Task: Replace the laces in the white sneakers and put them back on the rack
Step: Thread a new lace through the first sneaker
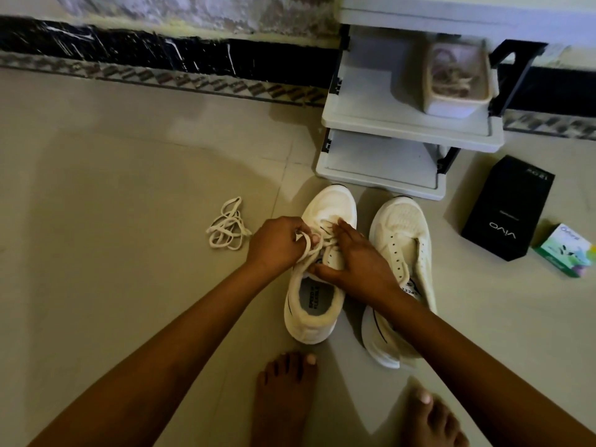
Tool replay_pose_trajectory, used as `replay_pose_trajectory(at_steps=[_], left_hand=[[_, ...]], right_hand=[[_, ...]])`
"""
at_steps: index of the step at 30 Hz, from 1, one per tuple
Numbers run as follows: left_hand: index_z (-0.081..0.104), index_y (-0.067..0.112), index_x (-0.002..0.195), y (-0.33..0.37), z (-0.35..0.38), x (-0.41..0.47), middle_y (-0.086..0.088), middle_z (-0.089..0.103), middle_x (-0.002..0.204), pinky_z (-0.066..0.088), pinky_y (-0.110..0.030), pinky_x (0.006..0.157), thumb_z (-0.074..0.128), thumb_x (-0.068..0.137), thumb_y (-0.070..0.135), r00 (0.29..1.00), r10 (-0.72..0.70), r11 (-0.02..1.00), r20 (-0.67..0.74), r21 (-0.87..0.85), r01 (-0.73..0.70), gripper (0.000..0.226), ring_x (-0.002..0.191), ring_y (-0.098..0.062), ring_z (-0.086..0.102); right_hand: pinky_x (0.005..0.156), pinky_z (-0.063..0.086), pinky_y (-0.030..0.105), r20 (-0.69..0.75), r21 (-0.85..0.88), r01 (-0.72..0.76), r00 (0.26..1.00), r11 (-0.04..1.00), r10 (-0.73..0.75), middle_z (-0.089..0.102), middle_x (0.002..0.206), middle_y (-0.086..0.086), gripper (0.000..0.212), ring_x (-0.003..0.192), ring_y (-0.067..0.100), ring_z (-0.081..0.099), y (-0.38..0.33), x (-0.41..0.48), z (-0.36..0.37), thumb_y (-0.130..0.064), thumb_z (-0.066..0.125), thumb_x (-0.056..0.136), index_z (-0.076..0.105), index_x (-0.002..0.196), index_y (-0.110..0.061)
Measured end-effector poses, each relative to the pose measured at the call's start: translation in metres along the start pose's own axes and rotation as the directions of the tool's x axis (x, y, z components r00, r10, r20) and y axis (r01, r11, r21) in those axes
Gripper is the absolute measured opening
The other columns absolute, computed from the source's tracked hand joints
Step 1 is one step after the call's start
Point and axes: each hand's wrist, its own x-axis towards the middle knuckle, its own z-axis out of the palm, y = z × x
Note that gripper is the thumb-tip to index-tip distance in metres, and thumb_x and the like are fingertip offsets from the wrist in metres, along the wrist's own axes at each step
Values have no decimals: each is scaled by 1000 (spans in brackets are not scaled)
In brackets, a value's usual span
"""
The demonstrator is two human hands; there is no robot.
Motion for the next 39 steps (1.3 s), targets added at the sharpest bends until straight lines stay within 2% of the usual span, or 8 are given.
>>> replay_pose_trajectory(at_steps=[4, 8, 12, 16, 19, 27, 33, 39], left_hand=[[73, 15, 88, 2, -3, -5, -10, 70, 94, 50, -32, 74, 57, 82, 18, 998, 33, 999, 59, 29, -34, 17, 87, -26, 63], [63, 17, 73, 9, -12, -5, -1, 58, 66, 39, -17, 47, 61, 87, 11, 989, -88, 889, 115, -439, 130, 16, 57, -10, 51], [64, 17, 77, 7, -17, -5, 4, 57, 59, 35, -14, 43, 57, 91, 12, 974, -175, 819, 145, -528, 225, 16, 52, -9, 43], [61, 14, 105, 9, -29, -7, -10, 62, 110, 46, -29, 70, 40, 98, 21, 979, -183, 954, 87, -226, 199, 24, 86, -21, 54], [51, -2, 121, 7, -28, -34, -21, 49, 136, 43, -46, 97, -1, 80, 68, 935, -251, 967, 249, 92, 236, 97, 114, -30, 50], [64, 5, 113, 11, -79, 10, -15, 65, 110, 48, -33, 81, 40, 95, 8, 996, -17, 953, 92, 304, -12, 30, 96, -29, 60], [53, 14, 131, 22, -82, 4, -2, 61, 108, 39, -22, 77, 41, 100, 19, 984, 174, 984, -46, 59, -171, 33, 86, -9, 55], [68, 16, 99, 33, -52, 2, 2, 57, 105, 39, -30, 83, 32, 98, 25, 996, -8, 1000, 86, -17, 9, 37, 99, -14, 51]], right_hand=[[114, 19, 33, 7, -15, 0, 1000, 1000, 0, 8, 159, -2, 95, 143, 19, 16, -1, 0, 0, -63, 57, 79, 13, 151, -19], [112, 24, 32, -5, 2, -9, 1000, 1000, 9, 11, 158, -2, 96, 142, 20, 20, 0, -1, -1, -63, 59, 78, 14, 150, -20], [112, 24, 34, -14, -11, -2, 1000, 1000, 2, 13, 158, -1, 96, 142, 20, 21, -4, 0, 1, -66, 56, 78, 14, 150, -19], [115, 19, 35, 11, 2, 3, 1000, 1000, -3, 7, 159, -2, 96, 144, 19, 15, -6, 0, 2, -67, 53, 79, 11, 151, -18], [115, 16, 34, 32, 2, 5, 999, 1000, -5, 2, 159, -3, 95, 144, 19, 11, -7, -2, 0, -66, 50, 81, 7, 151, -18], [114, 24, 36, 81, -24, 11, 997, 1000, -9, 5, 159, -3, 95, 144, 20, 16, -5, 3, -11, -66, 54, 79, 12, 151, -19], [103, 40, 35, -16, 11, -24, 1000, 1000, 24, 18, 152, 4, 91, 132, 23, 36, -6, -3, -15, -60, 64, 76, 22, 147, -21], [62, 48, 24, -89, 184, -67, 993, 981, 84, 55, 99, 0, 45, 81, 15, 56, -15, -6, -19, -45, 71, 78, 48, 106, -18]])
